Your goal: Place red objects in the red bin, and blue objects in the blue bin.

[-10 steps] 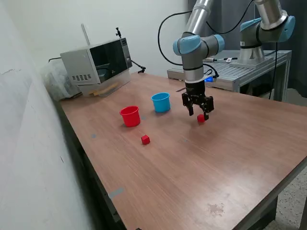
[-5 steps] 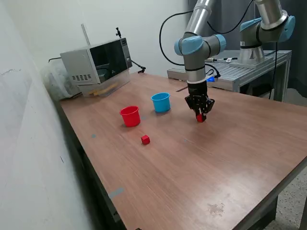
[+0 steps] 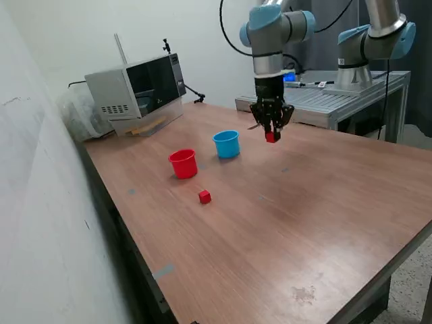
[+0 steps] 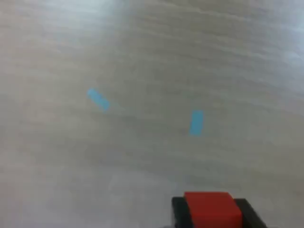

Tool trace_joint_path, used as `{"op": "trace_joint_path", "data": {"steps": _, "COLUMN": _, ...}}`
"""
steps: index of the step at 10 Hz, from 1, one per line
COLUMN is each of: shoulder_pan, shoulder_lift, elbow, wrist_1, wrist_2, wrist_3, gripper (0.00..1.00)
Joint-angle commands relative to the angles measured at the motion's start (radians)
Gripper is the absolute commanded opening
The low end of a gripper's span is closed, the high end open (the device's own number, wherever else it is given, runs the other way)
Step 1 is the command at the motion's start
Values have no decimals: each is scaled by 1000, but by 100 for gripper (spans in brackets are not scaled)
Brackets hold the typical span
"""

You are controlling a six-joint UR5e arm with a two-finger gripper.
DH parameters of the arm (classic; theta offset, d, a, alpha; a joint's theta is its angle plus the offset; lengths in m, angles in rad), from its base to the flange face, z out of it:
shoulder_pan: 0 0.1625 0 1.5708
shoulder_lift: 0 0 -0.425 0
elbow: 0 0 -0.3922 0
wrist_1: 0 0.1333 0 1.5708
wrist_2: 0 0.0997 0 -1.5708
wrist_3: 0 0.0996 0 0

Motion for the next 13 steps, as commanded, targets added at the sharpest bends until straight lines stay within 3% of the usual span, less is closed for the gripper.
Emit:
{"op": "trace_joint_path", "data": {"steps": 1, "shoulder_pan": -28, "shoulder_lift": -55, "elbow": -67, "wrist_1": 42, "wrist_2": 0, "wrist_3": -11, "gripper": 0}}
{"op": "trace_joint_path", "data": {"steps": 4, "shoulder_pan": -111, "shoulder_lift": 9, "elbow": -208, "wrist_1": 39, "wrist_2": 5, "wrist_3": -9, "gripper": 0}}
{"op": "trace_joint_path", "data": {"steps": 6, "shoulder_pan": -206, "shoulder_lift": 119, "elbow": -329, "wrist_1": 37, "wrist_2": 5, "wrist_3": -9, "gripper": 0}}
{"op": "trace_joint_path", "data": {"steps": 8, "shoulder_pan": -254, "shoulder_lift": 202, "elbow": -406, "wrist_1": 36, "wrist_2": 5, "wrist_3": -9, "gripper": 0}}
{"op": "trace_joint_path", "data": {"steps": 13, "shoulder_pan": -274, "shoulder_lift": 310, "elbow": -458, "wrist_1": 1, "wrist_2": 5, "wrist_3": -9, "gripper": 0}}
